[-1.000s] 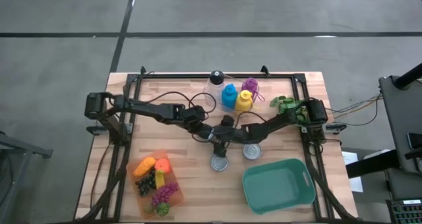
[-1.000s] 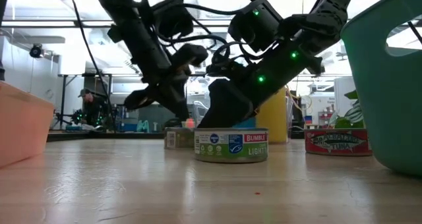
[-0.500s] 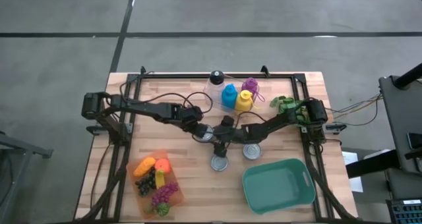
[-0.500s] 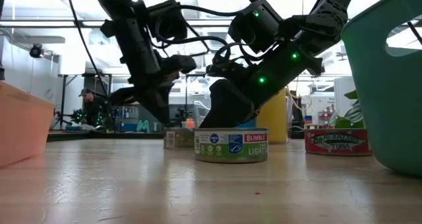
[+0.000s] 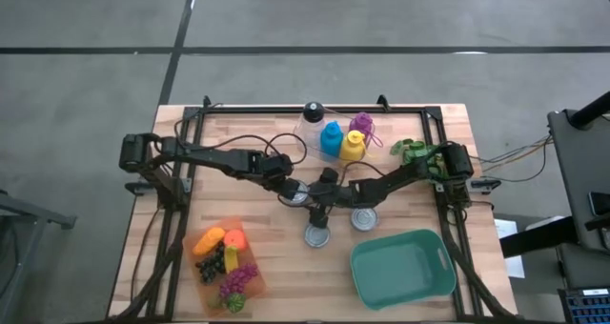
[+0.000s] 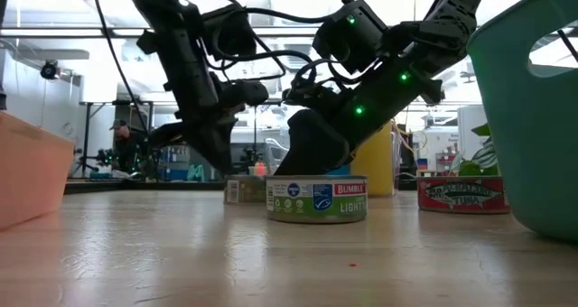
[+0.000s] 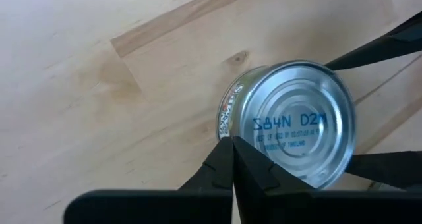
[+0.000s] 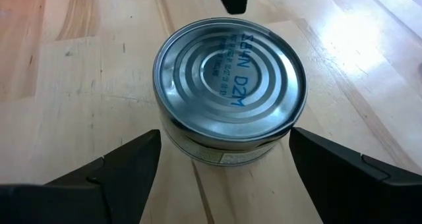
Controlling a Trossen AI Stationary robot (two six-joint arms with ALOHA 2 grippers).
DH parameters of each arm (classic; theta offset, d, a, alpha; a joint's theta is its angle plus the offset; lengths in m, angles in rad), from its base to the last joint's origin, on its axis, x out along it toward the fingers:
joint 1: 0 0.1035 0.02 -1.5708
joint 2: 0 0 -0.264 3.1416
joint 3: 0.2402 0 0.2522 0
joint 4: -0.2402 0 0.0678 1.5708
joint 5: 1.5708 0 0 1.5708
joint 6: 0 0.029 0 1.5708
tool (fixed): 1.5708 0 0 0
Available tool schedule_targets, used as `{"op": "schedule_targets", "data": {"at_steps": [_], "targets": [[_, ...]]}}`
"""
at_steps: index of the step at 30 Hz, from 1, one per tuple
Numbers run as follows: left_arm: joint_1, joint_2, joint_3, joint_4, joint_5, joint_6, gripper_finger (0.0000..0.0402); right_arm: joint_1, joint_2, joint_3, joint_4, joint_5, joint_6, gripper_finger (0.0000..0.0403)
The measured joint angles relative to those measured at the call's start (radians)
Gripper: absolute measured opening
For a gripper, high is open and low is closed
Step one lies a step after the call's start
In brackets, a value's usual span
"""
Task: Pick & Place Food Item
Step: Put the top green tuna can into the green bin
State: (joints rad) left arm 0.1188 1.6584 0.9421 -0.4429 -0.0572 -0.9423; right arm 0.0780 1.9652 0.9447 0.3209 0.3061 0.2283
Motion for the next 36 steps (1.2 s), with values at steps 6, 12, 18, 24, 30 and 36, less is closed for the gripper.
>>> {"op": "schedule_targets", "data": {"at_steps": [6,12,18,24,30,36], "targets": [[0.001,0.040,-0.001,0.005,0.013,0.000,0.0001,0.000,0.000,0.000,0.005,0.000,0.000,0.0329],[0.000,0.044,-0.001,0.009,0.023,-0.001,0.0001,0.000,0.000,0.000,0.007,0.000,0.000,0.0329],[0.000,0.044,0.000,0.027,0.023,0.000,0.0001,-0.001,0.002,-0.002,0.037,0.004,-0.001,0.0329],[0.000,0.044,-0.001,0.029,0.022,0.000,0.0001,0.000,0.002,-0.003,0.054,0.003,-0.001,0.0329],[0.000,0.044,-0.001,0.031,0.022,0.000,0.0001,0.000,0.002,-0.003,0.057,0.003,0.000,0.0329],[0.000,0.044,-0.001,0.033,0.022,0.000,0.0001,0.000,-0.022,-0.002,0.058,0.000,-0.004,0.0329]]}}
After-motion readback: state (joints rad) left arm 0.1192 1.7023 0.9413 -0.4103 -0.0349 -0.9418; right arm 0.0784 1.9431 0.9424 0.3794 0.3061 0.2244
